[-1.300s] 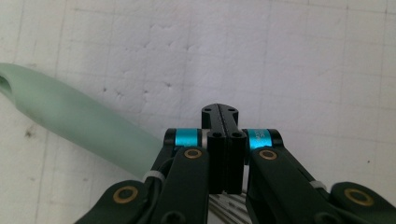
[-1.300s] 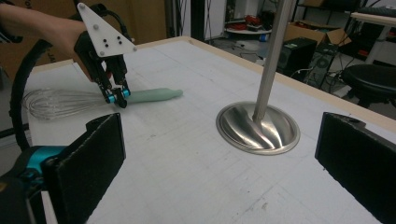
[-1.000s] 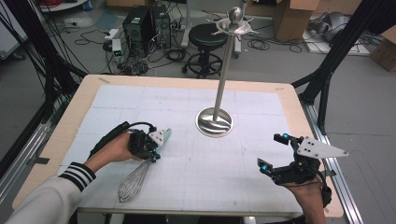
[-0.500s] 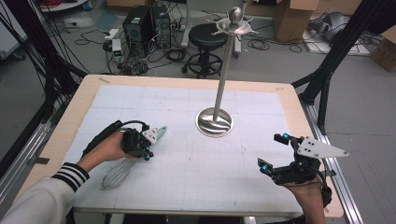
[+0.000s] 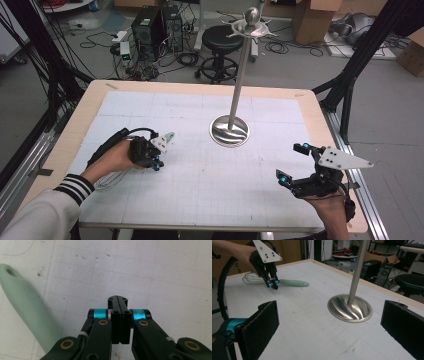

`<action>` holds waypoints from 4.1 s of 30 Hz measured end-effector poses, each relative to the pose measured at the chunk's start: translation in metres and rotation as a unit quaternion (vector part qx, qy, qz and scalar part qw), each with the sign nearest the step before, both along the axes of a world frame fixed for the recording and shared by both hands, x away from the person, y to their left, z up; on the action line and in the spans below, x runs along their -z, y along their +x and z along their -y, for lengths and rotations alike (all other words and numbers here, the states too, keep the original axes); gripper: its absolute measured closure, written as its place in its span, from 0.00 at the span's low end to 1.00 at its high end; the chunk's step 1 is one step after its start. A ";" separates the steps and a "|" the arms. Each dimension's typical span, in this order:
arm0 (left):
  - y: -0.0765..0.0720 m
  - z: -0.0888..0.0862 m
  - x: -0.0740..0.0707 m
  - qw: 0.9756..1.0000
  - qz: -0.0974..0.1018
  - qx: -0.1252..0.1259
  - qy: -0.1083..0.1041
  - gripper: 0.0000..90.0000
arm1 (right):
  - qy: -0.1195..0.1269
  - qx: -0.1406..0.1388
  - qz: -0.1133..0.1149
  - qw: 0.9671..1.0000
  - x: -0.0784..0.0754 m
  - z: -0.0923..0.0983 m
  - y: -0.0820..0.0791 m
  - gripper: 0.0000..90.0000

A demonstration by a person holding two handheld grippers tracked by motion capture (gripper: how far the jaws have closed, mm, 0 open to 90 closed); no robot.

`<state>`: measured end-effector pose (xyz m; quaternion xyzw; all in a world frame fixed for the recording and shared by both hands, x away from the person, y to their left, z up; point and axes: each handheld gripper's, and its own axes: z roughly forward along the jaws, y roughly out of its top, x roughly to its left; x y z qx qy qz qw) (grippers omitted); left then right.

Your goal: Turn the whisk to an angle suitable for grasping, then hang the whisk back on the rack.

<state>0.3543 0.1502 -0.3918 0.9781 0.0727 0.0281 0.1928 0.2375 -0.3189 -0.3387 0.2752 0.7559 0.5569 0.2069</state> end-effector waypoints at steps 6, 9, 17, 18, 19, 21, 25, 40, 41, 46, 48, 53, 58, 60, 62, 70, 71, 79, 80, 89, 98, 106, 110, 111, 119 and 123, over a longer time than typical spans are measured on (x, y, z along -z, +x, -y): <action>0.001 -0.002 -0.003 1.000 0.002 -0.003 -0.002 1.00 | 0.000 0.000 -0.001 1.000 0.000 0.000 0.000 0.01; 0.000 -0.003 -0.003 1.000 0.004 -0.007 -0.006 1.00 | 0.000 0.000 -0.002 1.000 0.000 0.000 0.000 0.01; 0.001 -0.007 -0.009 1.000 0.012 -0.019 -0.015 1.00 | -0.001 -0.001 -0.001 1.000 0.000 -0.001 0.000 0.01; 0.001 -0.008 -0.009 1.000 0.014 -0.022 -0.017 1.00 | 0.000 -0.001 0.000 1.000 0.000 -0.001 0.000 0.01; 0.001 -0.009 -0.010 0.999 0.015 -0.025 -0.018 1.00 | 0.000 -0.001 -0.001 1.000 0.000 -0.001 0.000 0.01; 0.002 -0.011 -0.012 0.999 0.018 -0.029 -0.019 1.00 | 0.001 -0.001 -0.001 1.000 0.000 0.000 0.000 0.01; 0.001 -0.013 -0.015 0.999 0.025 -0.036 -0.025 1.00 | 0.000 -0.001 0.000 1.000 -0.001 -0.001 0.000 0.01; 0.003 -0.018 -0.023 0.995 0.043 -0.072 -0.044 0.74 | 0.001 -0.002 0.000 1.000 -0.002 -0.001 0.000 0.01; 0.003 -0.019 -0.024 0.995 0.045 -0.074 -0.046 0.74 | 0.001 -0.002 0.000 1.000 -0.002 -0.001 0.000 0.01; 0.003 -0.020 -0.030 0.992 0.060 -0.097 -0.051 0.59 | 0.000 0.000 0.001 1.000 -0.002 0.000 -0.001 0.01; 0.004 -0.021 -0.032 0.990 0.065 -0.107 -0.060 0.50 | 0.001 0.000 0.002 1.000 -0.003 0.000 -0.001 0.01; 0.004 -0.023 -0.034 0.988 0.071 -0.116 -0.071 0.38 | 0.001 0.000 0.003 1.000 -0.003 0.000 -0.001 0.01; 0.007 -0.023 -0.035 0.986 0.076 -0.128 -0.073 0.19 | 0.001 -0.001 0.003 1.000 -0.003 0.000 -0.001 0.01; 0.007 -0.023 -0.035 0.985 0.077 -0.138 -0.075 0.09 | 0.001 0.000 0.002 1.000 -0.003 0.000 -0.001 0.01; 0.008 -0.025 -0.037 0.982 0.080 -0.148 -0.086 0.04 | 0.001 -0.001 0.003 1.000 -0.003 0.000 -0.001 0.01; 0.009 -0.031 -0.043 0.977 0.081 -0.165 -0.104 0.02 | 0.001 0.000 0.003 1.000 -0.003 0.001 0.000 0.01; 0.009 -0.032 -0.044 0.977 0.082 -0.165 -0.104 0.02 | 0.002 0.000 0.003 1.000 -0.003 0.000 -0.001 0.01; 0.011 -0.034 -0.043 0.978 0.079 -0.166 -0.102 0.02 | 0.001 -0.003 0.004 1.000 -0.003 0.000 0.000 0.01; 0.012 -0.035 -0.043 0.978 0.076 -0.166 -0.102 0.02 | 0.001 -0.002 0.004 1.000 -0.003 0.000 0.000 0.01; 0.025 -0.036 -0.033 0.979 0.057 -0.166 -0.102 0.02 | -0.001 -0.004 0.002 1.000 -0.003 -0.001 0.001 0.01; 0.041 -0.040 -0.017 0.984 0.020 -0.149 -0.091 0.04 | 0.001 -0.003 0.002 1.000 -0.002 0.000 0.001 0.01; 0.053 -0.044 -0.004 0.986 -0.009 -0.153 -0.071 0.11 | -0.001 -0.003 0.000 1.000 -0.001 0.000 0.001 0.01; 0.058 -0.045 0.002 0.986 -0.018 -0.154 -0.062 0.14 | 0.001 -0.001 -0.001 1.000 0.000 0.001 0.001 0.01; 0.058 -0.045 0.003 0.986 -0.018 -0.155 -0.058 0.14 | 0.001 -0.001 -0.001 1.000 0.000 0.002 0.001 0.01; 0.062 -0.046 0.010 0.987 -0.037 -0.150 -0.041 0.26 | 0.002 0.002 -0.001 1.000 0.000 0.004 -0.001 0.01; 0.063 -0.048 0.013 0.987 -0.041 -0.155 -0.023 0.36 | 0.002 0.004 0.000 1.000 0.000 0.005 -0.002 0.01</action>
